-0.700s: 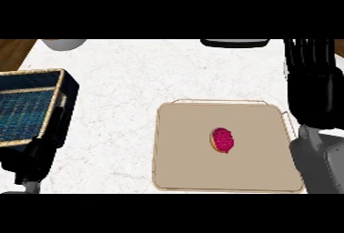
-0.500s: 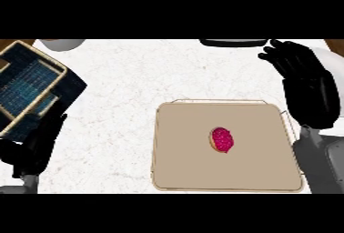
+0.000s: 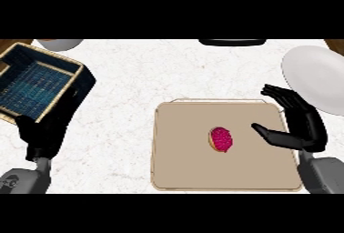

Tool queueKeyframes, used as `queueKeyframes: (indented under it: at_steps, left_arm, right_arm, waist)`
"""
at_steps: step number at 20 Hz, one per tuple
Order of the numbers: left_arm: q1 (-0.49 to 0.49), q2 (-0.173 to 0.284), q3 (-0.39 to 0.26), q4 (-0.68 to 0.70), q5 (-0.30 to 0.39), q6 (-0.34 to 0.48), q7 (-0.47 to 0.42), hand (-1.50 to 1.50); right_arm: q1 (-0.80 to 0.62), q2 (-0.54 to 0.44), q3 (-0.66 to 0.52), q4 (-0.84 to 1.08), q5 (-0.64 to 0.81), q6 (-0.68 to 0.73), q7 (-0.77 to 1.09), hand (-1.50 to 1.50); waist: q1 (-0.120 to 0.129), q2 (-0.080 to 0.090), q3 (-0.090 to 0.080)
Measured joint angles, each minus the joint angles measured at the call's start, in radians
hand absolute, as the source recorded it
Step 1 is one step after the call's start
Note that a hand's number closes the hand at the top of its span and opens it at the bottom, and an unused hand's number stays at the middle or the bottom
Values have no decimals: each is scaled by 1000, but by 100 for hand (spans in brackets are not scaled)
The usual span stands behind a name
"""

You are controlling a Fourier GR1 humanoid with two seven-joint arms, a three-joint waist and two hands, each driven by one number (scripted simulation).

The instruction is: Pick the cupcake from the tray and place it in the plate

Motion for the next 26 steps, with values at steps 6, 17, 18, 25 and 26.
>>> queueKeyframes:
  at_steps: [6,17,18,25,26]
  left_arm:
    - [-40,-35,-19,1,-40,32,54,0]
    - [-48,-40,47,13,-55,-32,79,0]
    - [-46,-35,55,11,-53,-39,82,0]
    - [-34,-63,61,-9,-85,-35,88,0]
    - [-42,-64,64,-3,-86,-41,95,0]
  right_arm:
    - [34,-30,74,148,181,57,-197,-150]
    - [34,-117,116,6,356,81,-13,-150]
    - [38,-120,126,-6,374,84,11,-150]
    - [42,-137,191,-89,510,99,167,-150]
    - [45,-135,203,-109,535,92,196,-150]
  waist:
    - [3,-4,0]
    - [-1,-8,-2]
    - [0,-9,-2]
    - [0,-9,-2]
    - [-1,-9,-2]
